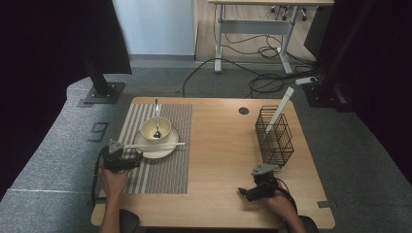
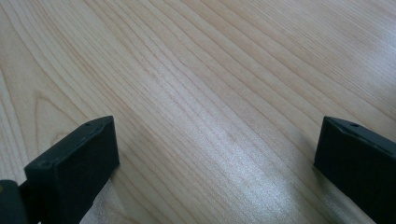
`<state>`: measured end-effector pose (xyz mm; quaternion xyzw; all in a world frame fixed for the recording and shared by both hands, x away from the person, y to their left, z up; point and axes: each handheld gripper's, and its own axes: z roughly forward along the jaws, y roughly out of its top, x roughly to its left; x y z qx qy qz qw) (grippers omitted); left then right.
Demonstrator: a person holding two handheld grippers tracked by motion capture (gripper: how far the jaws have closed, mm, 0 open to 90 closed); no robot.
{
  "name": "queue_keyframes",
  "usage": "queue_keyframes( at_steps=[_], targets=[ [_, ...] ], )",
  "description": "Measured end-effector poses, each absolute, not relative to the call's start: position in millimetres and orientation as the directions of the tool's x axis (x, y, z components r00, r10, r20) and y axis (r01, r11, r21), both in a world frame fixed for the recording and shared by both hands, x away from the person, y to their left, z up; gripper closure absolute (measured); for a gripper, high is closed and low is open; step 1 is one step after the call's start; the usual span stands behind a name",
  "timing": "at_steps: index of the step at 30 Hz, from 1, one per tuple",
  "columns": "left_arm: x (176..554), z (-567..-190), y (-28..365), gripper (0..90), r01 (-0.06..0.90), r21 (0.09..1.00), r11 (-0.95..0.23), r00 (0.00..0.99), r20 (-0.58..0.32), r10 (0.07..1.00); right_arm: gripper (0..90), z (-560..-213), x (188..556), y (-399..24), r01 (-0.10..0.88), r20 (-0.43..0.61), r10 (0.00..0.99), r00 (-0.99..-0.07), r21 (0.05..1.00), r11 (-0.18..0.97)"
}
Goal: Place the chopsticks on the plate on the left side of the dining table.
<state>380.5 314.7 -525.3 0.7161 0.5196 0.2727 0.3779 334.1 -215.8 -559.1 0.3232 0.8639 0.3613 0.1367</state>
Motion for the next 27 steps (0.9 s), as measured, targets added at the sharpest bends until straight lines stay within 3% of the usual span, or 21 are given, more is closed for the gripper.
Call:
queue_keyframes(
  at_steps=[7,27],
  targets=[
    [385,-532,324,0.0,0.556,0.823,-0.119,0.291,-0.059,0.955,0.0,-559,334,-216,0.459,-0.003,0.657,-0.754,0.713,0.53],
    [393,-540,320,0.0,0.583,0.799,-0.144,0.318,-0.061,0.946,0.0,-559,334,-216,0.459,-0.004,0.656,-0.755,0.712,0.531]
  ],
)
